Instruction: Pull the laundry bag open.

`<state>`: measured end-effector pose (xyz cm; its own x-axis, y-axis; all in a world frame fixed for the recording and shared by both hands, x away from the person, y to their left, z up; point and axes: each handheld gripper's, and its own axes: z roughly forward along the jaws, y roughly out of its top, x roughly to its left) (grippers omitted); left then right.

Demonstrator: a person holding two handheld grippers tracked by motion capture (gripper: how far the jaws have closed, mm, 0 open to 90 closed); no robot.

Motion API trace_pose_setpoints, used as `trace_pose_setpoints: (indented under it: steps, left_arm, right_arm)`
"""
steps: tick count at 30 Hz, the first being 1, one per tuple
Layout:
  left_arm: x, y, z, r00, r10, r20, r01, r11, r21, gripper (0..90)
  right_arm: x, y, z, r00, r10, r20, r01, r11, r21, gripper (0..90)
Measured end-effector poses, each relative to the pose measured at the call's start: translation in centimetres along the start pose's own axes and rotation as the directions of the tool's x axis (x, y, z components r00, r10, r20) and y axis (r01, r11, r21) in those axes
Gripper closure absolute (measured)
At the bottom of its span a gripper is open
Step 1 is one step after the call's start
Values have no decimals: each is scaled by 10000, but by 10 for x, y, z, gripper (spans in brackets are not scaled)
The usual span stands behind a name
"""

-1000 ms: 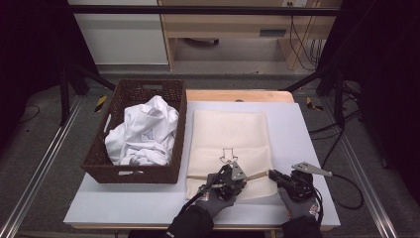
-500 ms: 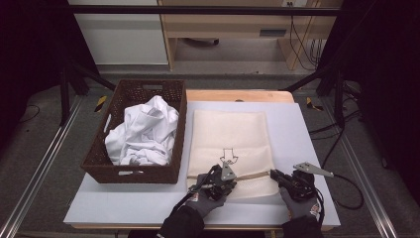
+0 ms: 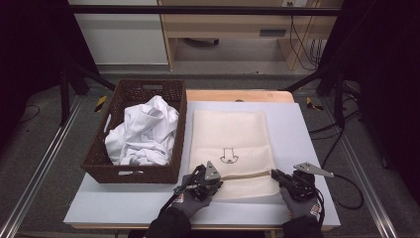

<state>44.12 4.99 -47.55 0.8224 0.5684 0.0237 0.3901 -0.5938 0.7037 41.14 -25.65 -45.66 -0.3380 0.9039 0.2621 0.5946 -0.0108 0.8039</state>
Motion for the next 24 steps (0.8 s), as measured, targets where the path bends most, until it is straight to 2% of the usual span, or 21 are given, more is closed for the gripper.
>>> trace_pose_setpoints:
  steps: [11, 16, 24]
  left_arm:
    - [3, -7, -9, 9996, 197, -186, -193, 9996, 181, 812]
    - [8, -13, -16, 9996, 72, -274, -67, 9998, 191, 811]
    - [13, -19, -24, 9990, 119, -432, -105, 9994, 317, 811]
  right_arm:
    - [0, 0, 0, 10000, -39, 77, 39, 10000, 14, 831]
    - [0, -1, 0, 10000, -27, 85, 27, 10000, -7, 830]
    - [0, -1, 0, 9999, -42, 145, 42, 10000, -12, 830]
